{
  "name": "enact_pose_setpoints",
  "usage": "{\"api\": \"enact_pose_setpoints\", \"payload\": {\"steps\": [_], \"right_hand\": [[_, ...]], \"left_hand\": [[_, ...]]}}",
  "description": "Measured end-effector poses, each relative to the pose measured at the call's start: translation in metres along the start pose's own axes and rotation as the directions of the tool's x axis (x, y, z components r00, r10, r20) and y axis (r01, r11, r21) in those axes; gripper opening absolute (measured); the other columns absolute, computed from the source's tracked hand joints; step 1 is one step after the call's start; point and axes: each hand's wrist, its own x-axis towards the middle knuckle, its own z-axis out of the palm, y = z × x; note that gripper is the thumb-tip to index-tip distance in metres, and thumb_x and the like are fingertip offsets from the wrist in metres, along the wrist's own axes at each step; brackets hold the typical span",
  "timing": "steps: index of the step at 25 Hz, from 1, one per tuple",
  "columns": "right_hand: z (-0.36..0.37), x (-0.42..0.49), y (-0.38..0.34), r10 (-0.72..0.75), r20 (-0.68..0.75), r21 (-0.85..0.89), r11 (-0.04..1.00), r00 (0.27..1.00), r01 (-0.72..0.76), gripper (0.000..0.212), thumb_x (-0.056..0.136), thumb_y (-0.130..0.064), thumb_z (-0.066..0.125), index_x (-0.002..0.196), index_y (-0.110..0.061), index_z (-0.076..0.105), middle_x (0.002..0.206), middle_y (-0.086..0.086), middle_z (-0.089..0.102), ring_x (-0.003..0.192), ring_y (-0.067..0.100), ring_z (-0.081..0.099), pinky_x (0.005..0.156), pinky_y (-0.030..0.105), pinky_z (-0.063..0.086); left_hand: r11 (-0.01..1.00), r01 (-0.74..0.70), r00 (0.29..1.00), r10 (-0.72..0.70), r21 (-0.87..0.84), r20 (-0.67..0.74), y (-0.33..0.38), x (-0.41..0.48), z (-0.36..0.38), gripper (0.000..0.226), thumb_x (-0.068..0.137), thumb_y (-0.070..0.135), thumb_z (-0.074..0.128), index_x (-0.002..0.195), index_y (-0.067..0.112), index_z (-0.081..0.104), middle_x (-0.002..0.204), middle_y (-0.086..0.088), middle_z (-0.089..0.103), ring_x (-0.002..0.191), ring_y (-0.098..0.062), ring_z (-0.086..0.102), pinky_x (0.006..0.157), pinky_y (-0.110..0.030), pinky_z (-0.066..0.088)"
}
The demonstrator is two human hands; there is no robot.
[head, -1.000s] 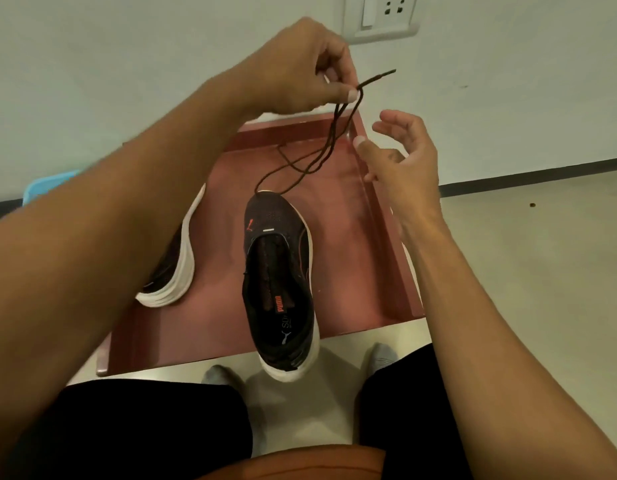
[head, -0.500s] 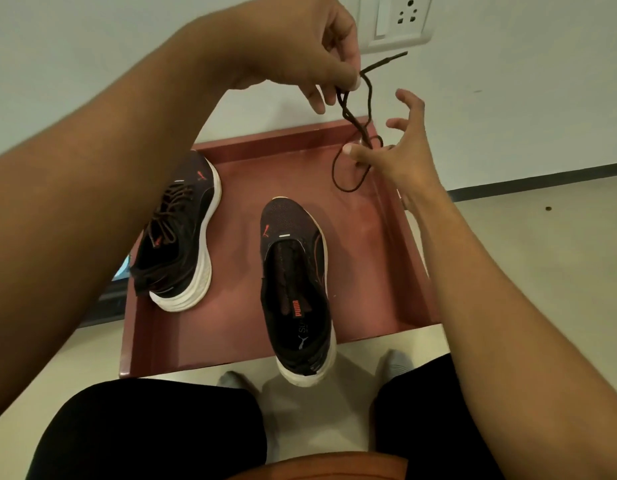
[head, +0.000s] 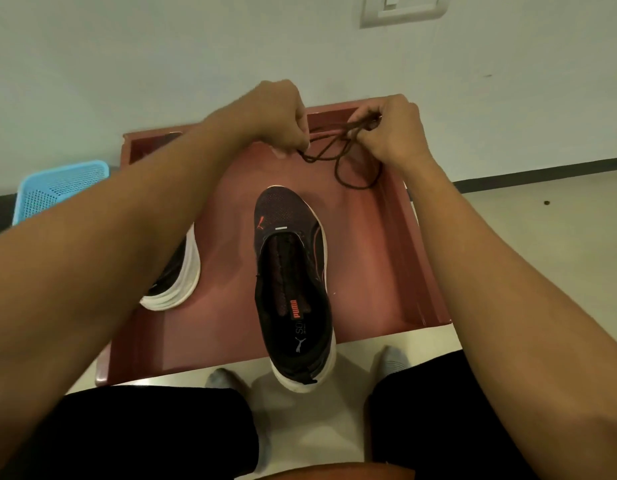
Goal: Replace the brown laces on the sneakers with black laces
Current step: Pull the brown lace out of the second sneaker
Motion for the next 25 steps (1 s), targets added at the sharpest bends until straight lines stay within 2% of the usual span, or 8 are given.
{"api": "enact_pose_setpoints", "payload": {"steps": [3, 6, 11, 15, 18, 21, 23, 25], "right_hand": [[0.008, -0.004, 0.001, -0.052, 0.013, -0.193, 0.980, 0.999, 0.054, 0.023, 0.084, -0.005, 0.070, 0.097, -0.020, 0.082, 0.097, 0.001, 0.076, 0.081, 0.012, 0.068, 0.074, 0.018, 0.051], [0.019, -0.006, 0.002, -0.115, 0.000, -0.320, 0.941, 0.993, 0.109, 0.030, 0.088, 0.001, 0.065, 0.106, -0.017, 0.081, 0.117, 0.006, 0.069, 0.099, 0.024, 0.067, 0.079, 0.024, 0.047], [0.035, -0.008, 0.004, -0.126, 0.131, -0.398, 0.902, 0.983, 0.168, 0.041, 0.091, -0.001, 0.055, 0.126, -0.013, 0.074, 0.126, 0.012, 0.060, 0.111, 0.035, 0.062, 0.088, 0.035, 0.051], [0.029, -0.011, -0.004, -0.067, 0.253, -0.419, 0.892, 0.965, 0.172, 0.040, 0.087, -0.003, 0.059, 0.127, -0.007, 0.066, 0.136, 0.016, 0.054, 0.119, 0.040, 0.059, 0.100, 0.045, 0.053], [0.006, -0.008, -0.020, -0.095, 0.142, -0.370, 0.918, 0.985, 0.142, 0.038, 0.085, -0.005, 0.063, 0.121, -0.014, 0.072, 0.125, 0.015, 0.066, 0.107, 0.036, 0.067, 0.092, 0.044, 0.058], [-0.008, -0.003, -0.025, -0.009, 0.064, -0.428, 0.903, 0.998, 0.035, 0.036, 0.085, -0.001, 0.066, 0.117, -0.015, 0.075, 0.112, 0.017, 0.069, 0.094, 0.037, 0.070, 0.086, 0.041, 0.061], [-0.014, -0.006, -0.026, 0.105, 0.107, -0.483, 0.875, 0.989, -0.040, 0.031, 0.083, -0.003, 0.076, 0.111, -0.013, 0.074, 0.110, 0.017, 0.069, 0.089, 0.034, 0.072, 0.080, 0.036, 0.060], [-0.018, -0.014, -0.034, 0.217, 0.222, -0.531, 0.844, 0.951, -0.068, 0.027, 0.077, -0.008, 0.086, 0.101, -0.012, 0.073, 0.095, 0.013, 0.075, 0.077, 0.026, 0.076, 0.075, 0.033, 0.061]], "left_hand": [[0.996, 0.046, 0.990, -0.035, 0.073, -0.139, -0.007, 0.023, 0.041, 0.010, 0.085, 0.004, 0.071, 0.084, 0.010, 0.080, 0.082, -0.009, 0.076, 0.074, -0.020, 0.075, 0.080, -0.037, 0.064], [0.987, 0.046, 0.971, -0.008, 0.154, -0.241, -0.011, 0.043, 0.069, 0.009, 0.081, 0.005, 0.073, 0.088, 0.005, 0.079, 0.088, -0.015, 0.074, 0.084, -0.032, 0.071, 0.078, -0.045, 0.063], [0.988, 0.061, 0.909, 0.004, 0.144, -0.416, -0.009, 0.065, 0.085, 0.019, 0.089, 0.005, 0.070, 0.107, 0.002, 0.074, 0.107, -0.024, 0.067, 0.092, -0.038, 0.067, 0.070, -0.041, 0.055], [0.969, 0.041, 0.864, 0.089, 0.245, -0.495, -0.003, 0.067, 0.088, 0.011, 0.092, 0.002, 0.064, 0.098, 0.005, 0.072, 0.101, -0.021, 0.068, 0.087, -0.038, 0.066, 0.072, -0.045, 0.059], [0.975, 0.032, 0.849, 0.089, 0.219, -0.521, -0.008, 0.067, 0.083, 0.016, 0.086, -0.003, 0.062, 0.090, 0.007, 0.073, 0.093, -0.019, 0.069, 0.082, -0.038, 0.066, 0.072, -0.050, 0.059], [0.977, -0.012, 0.870, 0.116, 0.215, -0.480, -0.013, 0.059, 0.075, 0.020, 0.079, -0.004, 0.066, 0.087, 0.012, 0.077, 0.090, -0.014, 0.073, 0.085, -0.037, 0.069, 0.073, -0.047, 0.060], [0.980, -0.044, 0.888, 0.126, 0.192, -0.443, -0.015, 0.053, 0.068, 0.023, 0.078, -0.003, 0.069, 0.088, 0.014, 0.080, 0.092, -0.011, 0.076, 0.087, -0.033, 0.071, 0.076, -0.044, 0.061], [0.983, -0.083, 0.918, 0.140, 0.165, -0.371, -0.016, 0.047, 0.063, 0.022, 0.077, -0.002, 0.071, 0.089, 0.014, 0.079, 0.090, -0.007, 0.076, 0.085, -0.028, 0.071, 0.078, -0.042, 0.061]]}}
